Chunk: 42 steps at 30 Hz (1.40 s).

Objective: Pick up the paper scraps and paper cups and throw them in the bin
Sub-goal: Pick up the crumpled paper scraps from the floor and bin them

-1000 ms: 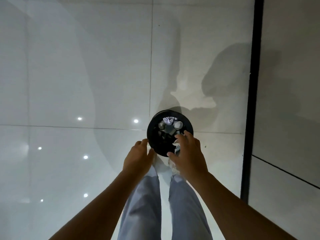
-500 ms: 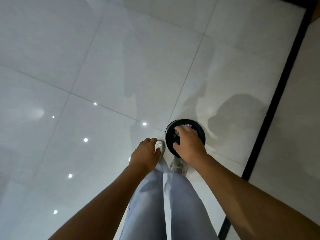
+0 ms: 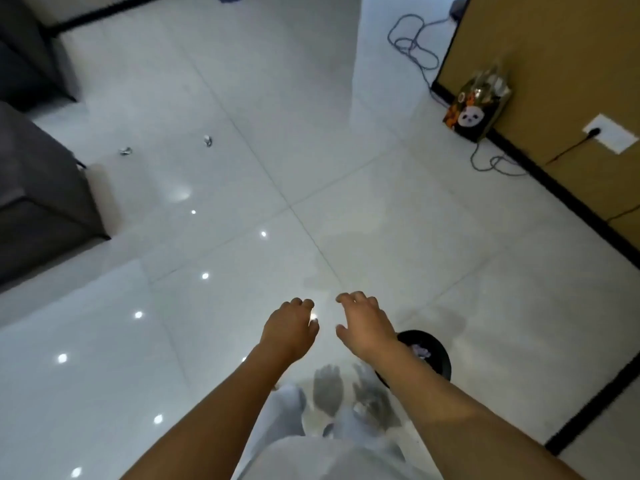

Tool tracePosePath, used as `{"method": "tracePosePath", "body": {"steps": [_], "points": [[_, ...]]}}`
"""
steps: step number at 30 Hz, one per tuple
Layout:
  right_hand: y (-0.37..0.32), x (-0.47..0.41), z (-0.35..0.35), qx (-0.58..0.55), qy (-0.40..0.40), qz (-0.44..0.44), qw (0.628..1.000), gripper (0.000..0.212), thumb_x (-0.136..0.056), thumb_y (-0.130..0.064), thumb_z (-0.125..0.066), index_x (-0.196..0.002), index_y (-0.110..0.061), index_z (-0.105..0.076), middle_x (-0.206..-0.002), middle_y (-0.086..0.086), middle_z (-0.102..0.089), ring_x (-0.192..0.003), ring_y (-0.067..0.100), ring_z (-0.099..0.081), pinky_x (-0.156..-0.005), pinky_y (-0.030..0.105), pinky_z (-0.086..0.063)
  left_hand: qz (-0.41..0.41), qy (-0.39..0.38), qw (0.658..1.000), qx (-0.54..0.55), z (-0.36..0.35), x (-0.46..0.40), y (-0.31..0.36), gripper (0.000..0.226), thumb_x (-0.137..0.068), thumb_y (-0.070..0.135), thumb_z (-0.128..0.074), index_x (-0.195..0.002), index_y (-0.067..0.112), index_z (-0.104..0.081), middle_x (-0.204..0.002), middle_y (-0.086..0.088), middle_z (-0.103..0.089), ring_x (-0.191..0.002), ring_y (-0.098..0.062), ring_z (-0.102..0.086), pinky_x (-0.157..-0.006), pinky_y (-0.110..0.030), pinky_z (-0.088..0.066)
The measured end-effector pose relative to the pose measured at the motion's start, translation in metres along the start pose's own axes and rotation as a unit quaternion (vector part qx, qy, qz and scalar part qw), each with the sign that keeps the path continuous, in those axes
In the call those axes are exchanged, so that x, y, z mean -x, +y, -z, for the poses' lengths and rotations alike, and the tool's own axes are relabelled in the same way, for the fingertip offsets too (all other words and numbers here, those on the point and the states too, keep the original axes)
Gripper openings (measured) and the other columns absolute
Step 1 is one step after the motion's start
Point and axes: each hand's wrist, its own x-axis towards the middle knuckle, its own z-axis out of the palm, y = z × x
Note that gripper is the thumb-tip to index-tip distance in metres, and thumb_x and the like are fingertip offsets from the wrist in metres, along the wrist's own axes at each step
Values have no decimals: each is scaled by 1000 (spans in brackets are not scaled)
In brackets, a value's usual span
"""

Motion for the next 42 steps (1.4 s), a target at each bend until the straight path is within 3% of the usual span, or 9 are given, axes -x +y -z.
{"method": "tracePosePath", "body": {"steps": [7, 12, 21, 29, 42], "points": [[-193, -21, -13, 91, -16, 138, 986, 54, -94, -28, -55, -144, -23, -35, -143, 2, -41, -126, 23, -42, -100, 33, -44, 115, 90, 986, 81, 65, 84, -157, 42, -98, 35, -38, -136, 16, -42, -129, -4, -52, -114, -21, -51, -91, -32, -44], [-345, -30, -57, 145, -39, 249, 957, 52, -93, -27, -54, -142, -22, -36, -141, 2, -42, -123, 22, -43, -98, 32, -44, 208, 138, 961, 121, 89, 158, -282, 41, -98, 33, -39, -134, 16, -44, -128, -4, -53, -114, -21, -51, -93, -30, -43], [-568, -28, -148, 229, -119, 418, 871, 53, -92, -27, -54, -142, -23, -36, -139, 3, -43, -122, 23, -43, -97, 33, -44, 387, 219, 874, 196, 108, 281, -458, 41, -98, 33, -39, -134, 16, -44, -127, -4, -53, -113, -21, -52, -93, -30, -43], [-750, -69, -224, 255, -167, 501, 810, 53, -92, -29, -56, -141, -24, -37, -138, 1, -45, -121, 20, -45, -96, 31, -45, 490, 224, 806, 245, 136, 320, -620, 41, -98, 33, -38, -134, 15, -44, -127, -4, -53, -115, -21, -51, -94, -31, -44], [-1042, -149, -302, 312, -193, 542, 757, 52, -92, -27, -56, -140, -23, -36, -137, 2, -44, -123, 24, -41, -97, 36, -44, 565, 252, 726, 300, 219, 360, -884, 40, -98, 32, -40, -134, 15, -44, -125, -5, -53, -113, -22, -52, -92, -33, -45]]}}
